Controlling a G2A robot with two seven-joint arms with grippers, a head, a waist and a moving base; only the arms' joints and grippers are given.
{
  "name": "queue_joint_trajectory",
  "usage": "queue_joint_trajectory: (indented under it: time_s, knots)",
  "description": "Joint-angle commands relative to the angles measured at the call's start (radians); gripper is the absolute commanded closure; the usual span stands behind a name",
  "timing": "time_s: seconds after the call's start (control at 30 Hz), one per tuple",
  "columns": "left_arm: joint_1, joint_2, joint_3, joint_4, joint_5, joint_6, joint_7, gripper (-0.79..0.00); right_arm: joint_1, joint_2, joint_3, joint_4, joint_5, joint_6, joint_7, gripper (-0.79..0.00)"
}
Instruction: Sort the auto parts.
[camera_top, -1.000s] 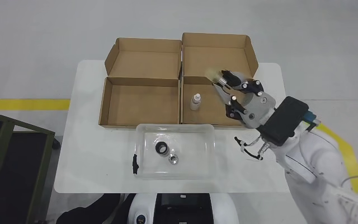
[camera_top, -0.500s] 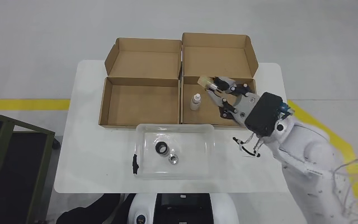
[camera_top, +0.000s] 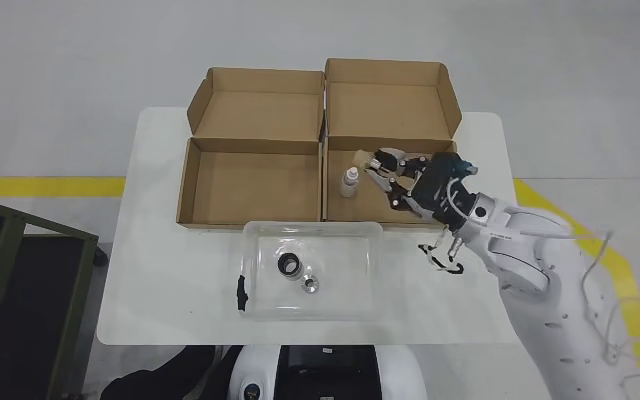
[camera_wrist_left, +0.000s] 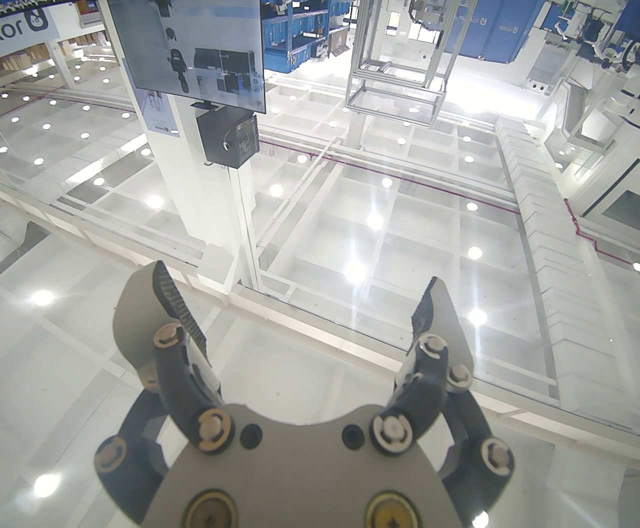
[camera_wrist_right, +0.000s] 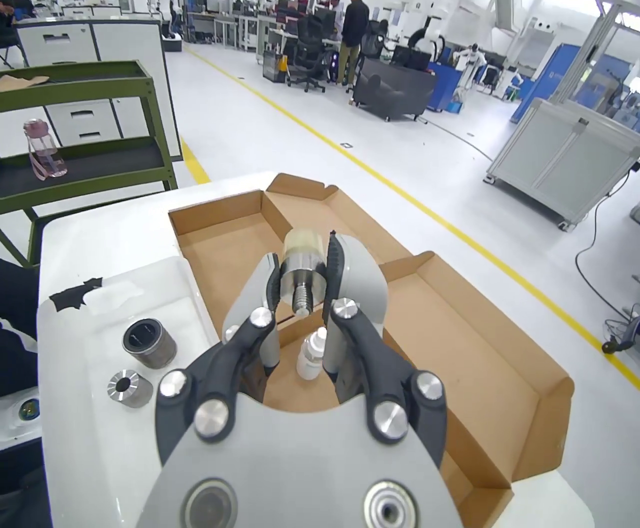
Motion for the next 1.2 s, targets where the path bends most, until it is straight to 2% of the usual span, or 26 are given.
queue_joint_trajectory:
  time_s: [0.0,0.83,1.17]
  knots:
    - [0.000,0.000,0.000,0.000,0.000,0.000,0.000,-0.785,0.003,0.002,0.002,0.017,0.000,-0.003,0.029,0.000]
    - [0.000,0.000,0.000,0.000,0.000,0.000,0.000,-0.785,0.098,0.014,-0.036,0.271,0.035,0.002,0.289,0.000]
    - [0.000,0.000,0.000,0.000,0.000,0.000,0.000,-0.785,0.190,0.006,-0.130,0.392,0.069,-0.017,0.393,0.000]
